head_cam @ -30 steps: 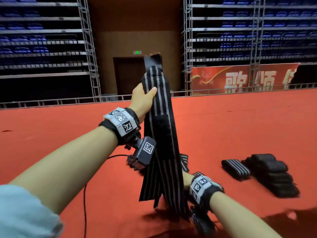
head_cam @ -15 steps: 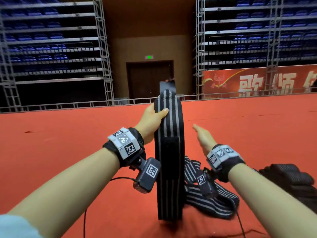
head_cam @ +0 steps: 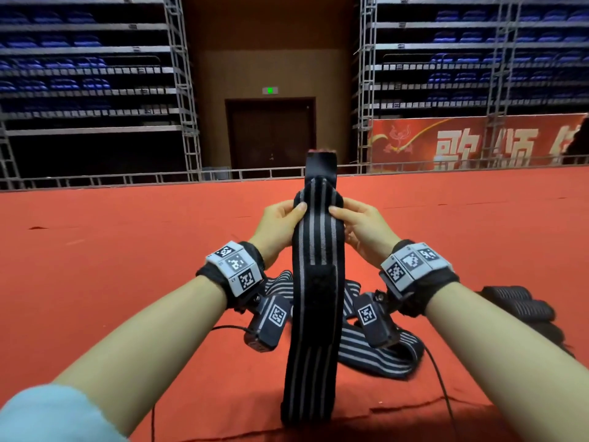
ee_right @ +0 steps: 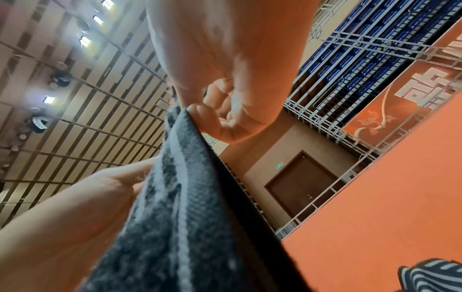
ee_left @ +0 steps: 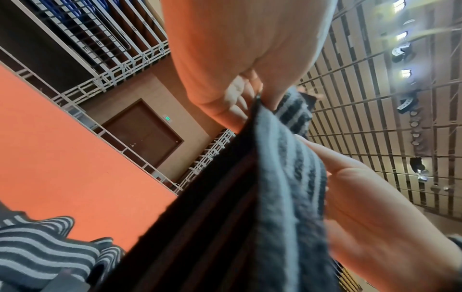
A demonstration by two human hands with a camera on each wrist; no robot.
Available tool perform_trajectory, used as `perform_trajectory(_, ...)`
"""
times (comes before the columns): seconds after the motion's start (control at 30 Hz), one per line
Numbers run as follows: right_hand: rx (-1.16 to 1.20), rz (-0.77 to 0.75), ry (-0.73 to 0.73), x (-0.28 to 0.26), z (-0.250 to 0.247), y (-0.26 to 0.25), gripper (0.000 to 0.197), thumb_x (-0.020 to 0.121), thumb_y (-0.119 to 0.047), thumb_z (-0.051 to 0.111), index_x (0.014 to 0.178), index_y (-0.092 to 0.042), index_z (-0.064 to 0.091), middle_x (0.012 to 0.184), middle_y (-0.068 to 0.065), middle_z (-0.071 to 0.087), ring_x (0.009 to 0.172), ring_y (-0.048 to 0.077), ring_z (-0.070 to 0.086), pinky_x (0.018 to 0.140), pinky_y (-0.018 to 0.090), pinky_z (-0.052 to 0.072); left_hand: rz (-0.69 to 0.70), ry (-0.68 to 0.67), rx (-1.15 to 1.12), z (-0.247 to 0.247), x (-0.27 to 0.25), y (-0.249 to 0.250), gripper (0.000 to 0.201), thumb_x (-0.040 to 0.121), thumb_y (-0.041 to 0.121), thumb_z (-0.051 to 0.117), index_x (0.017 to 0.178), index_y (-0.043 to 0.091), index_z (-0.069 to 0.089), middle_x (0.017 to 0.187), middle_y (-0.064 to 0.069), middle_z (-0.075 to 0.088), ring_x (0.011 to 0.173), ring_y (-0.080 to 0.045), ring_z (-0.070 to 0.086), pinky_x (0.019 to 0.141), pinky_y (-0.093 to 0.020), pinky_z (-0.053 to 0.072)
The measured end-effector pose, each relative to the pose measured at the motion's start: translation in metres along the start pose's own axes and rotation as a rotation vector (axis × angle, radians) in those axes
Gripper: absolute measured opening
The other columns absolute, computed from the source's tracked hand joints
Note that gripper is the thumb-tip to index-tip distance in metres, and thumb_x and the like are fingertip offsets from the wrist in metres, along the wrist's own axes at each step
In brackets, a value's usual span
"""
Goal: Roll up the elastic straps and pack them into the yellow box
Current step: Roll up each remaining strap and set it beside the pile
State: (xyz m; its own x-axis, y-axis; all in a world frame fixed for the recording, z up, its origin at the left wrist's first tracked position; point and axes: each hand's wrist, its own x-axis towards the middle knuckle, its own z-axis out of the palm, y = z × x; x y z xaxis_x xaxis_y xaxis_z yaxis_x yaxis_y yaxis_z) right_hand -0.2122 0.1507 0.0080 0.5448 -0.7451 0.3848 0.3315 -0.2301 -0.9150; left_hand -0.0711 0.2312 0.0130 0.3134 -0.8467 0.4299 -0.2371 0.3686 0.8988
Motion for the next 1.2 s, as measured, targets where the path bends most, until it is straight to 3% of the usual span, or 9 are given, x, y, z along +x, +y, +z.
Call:
perform_trajectory(0.1,0.123,0.032,-0.046,-0.003,0.002,0.002,0.028,0.096,-0.004,0.047,0.113,-0.011,0.069,0.106,0.015,0.067,0.087,0.026,0.057,0.075,0.030,0.046,-0.039,-0.073,-0.006,-0.003,-0.007,0.002,0.029,0.103,0.022,0.043,0.121,0.005,0.058,0.085,-0.006,0.069,0.061,-0.008,0.066,0.048,-0.019,0.049)
perform_trajectory(0.17,0.182,0.056,-0.068,-0.004,0.005,0.003,0.032,0.097,-0.001,0.041,0.117,-0.009,0.066,0.113,0.016,0.067,0.094,0.026,0.064,0.084,0.033,0.051,-0.039,-0.115,-0.010,-0.005,-0.008,0.003,0.026,0.103,0.024,0.043,0.123,0.014,0.056,0.082,-0.002,0.068,0.059,-0.008,0.066,0.046,-0.019,0.047)
perform_trajectory(0.37,0.373,0.159,-0.075,-0.007,0.006,0.000,0.031,0.098,0.002,0.035,0.099,-0.013,0.062,0.085,0.009,0.070,0.059,0.014,0.065,0.050,0.021,0.052,-0.031,-0.144,-0.121,-0.008,-0.012,0.008,0.014,0.101,0.013,0.044,0.103,0.024,0.052,0.068,-0.003,0.056,0.048,-0.009,0.052,0.042,-0.019,0.041)
perform_trajectory(0.57,0.471,0.210,-0.068,-0.010,0.014,0.000,0.028,0.098,0.002,0.032,0.088,-0.012,0.055,0.081,0.013,0.067,0.066,0.020,0.061,0.055,0.023,0.053,-0.006,-0.137,-0.179,-0.006,-0.015,0.003,0.031,0.099,0.000,0.034,0.092,0.018,0.058,0.072,-0.001,0.061,0.049,-0.010,0.050,0.044,-0.020,0.043)
perform_trajectory(0.77,0.351,0.159,0.010,-0.010,0.021,-0.003,0.028,0.100,-0.011,0.037,0.107,-0.006,0.063,0.097,0.013,0.068,0.080,0.022,0.064,0.075,0.031,0.053,0.047,-0.072,-0.102,-0.004,-0.011,0.008,0.037,0.096,-0.005,0.030,0.085,0.018,0.057,0.069,-0.002,0.055,0.046,-0.010,0.043,0.041,-0.019,0.035)
perform_trajectory(0.97,0.212,0.212,-0.200,-0.018,0.015,-0.025,0.070,0.097,-0.058,0.031,0.119,0.000,0.063,0.105,0.016,0.069,0.083,0.023,0.068,0.069,0.030,0.055,0.208,-0.022,0.035,-0.002,-0.012,0.034,0.038,0.088,-0.010,0.026,0.085,0.014,0.056,0.072,0.003,0.056,0.055,-0.010,0.047,0.051,-0.023,0.043)
perform_trajectory(1.1,0.058,0.121,-0.193,-0.022,0.021,-0.038,0.045,0.097,-0.038,0.052,0.124,-0.003,0.061,0.119,0.016,0.067,0.108,0.027,0.066,0.088,0.033,0.056,0.230,-0.069,0.060,-0.001,-0.021,0.052,0.021,0.089,0.006,0.040,0.083,0.015,0.057,0.081,-0.003,0.054,0.076,-0.015,0.050,0.064,-0.029,0.046)
perform_trajectory(1.17,0.071,0.048,-0.148,-0.027,0.025,-0.045,0.033,0.097,-0.024,0.056,0.121,-0.003,0.062,0.115,0.016,0.069,0.102,0.024,0.068,0.083,0.030,0.057,0.312,-0.062,0.128,-0.002,-0.025,0.058,0.008,0.092,0.011,0.054,0.095,0.018,0.057,0.089,-0.001,0.056,0.082,-0.012,0.054,0.073,-0.029,0.046)
perform_trajectory(1.2,0.092,0.003,-0.136,-0.030,0.027,-0.049,0.030,0.097,-0.021,0.056,0.121,-0.003,0.062,0.114,0.016,0.069,0.101,0.024,0.069,0.084,0.030,0.057,0.338,-0.052,0.127,-0.002,-0.027,0.060,0.020,0.091,0.011,0.059,0.108,0.021,0.054,0.097,-0.002,0.057,0.087,-0.011,0.056,0.077,-0.028,0.048)
